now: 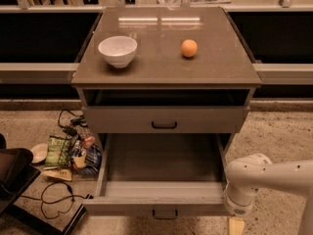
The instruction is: Open middle drawer
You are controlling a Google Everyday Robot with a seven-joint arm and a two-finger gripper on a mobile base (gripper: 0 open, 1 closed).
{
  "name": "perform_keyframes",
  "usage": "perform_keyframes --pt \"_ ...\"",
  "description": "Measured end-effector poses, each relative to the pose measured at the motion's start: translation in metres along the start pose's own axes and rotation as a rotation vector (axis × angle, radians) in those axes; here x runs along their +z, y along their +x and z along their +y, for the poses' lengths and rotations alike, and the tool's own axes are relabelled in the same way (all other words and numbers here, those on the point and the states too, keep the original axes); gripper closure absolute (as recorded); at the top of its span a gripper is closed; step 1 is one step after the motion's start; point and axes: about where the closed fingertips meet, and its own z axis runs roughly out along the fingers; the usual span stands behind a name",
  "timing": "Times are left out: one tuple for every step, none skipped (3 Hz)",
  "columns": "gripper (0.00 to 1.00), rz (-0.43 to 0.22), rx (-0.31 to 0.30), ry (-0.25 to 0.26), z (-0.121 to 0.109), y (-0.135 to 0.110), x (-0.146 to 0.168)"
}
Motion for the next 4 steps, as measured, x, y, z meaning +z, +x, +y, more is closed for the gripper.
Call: perform_keyframes --pt "0.0 -0.036 -0.06 0.01 -0.005 0.004 -0.025" --pt "0.0 -0.103 -0.103 0.064 -0.013 0.016 -0.097" --pt "0.0 -0.146 -0.165 0.142 -0.009 0.034 -0.18" --pt "0.0 -0.15 -0.254 0.222 0.003 0.048 -0.276"
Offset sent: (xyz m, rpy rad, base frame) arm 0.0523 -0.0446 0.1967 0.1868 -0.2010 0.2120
